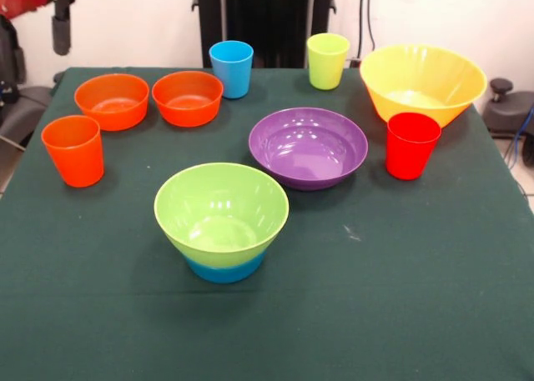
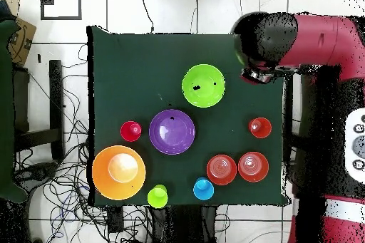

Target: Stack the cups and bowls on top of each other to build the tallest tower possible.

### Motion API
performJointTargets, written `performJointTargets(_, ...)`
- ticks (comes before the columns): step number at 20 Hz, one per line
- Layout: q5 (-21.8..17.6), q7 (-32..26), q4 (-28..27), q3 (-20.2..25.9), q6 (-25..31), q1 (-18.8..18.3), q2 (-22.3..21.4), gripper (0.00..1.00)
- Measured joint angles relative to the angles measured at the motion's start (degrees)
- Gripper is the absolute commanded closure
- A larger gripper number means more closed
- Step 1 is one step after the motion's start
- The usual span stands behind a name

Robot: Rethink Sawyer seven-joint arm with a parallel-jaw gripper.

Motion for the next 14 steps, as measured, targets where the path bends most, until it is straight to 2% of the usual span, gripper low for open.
performJointTargets(4,2.50,0.00,1.62,-0.01,-0.63,-1.34,1.67,0.00)
performJointTargets(14,2.58,0.00,1.85,0.00,-0.83,-1.14,4.94,0.00)
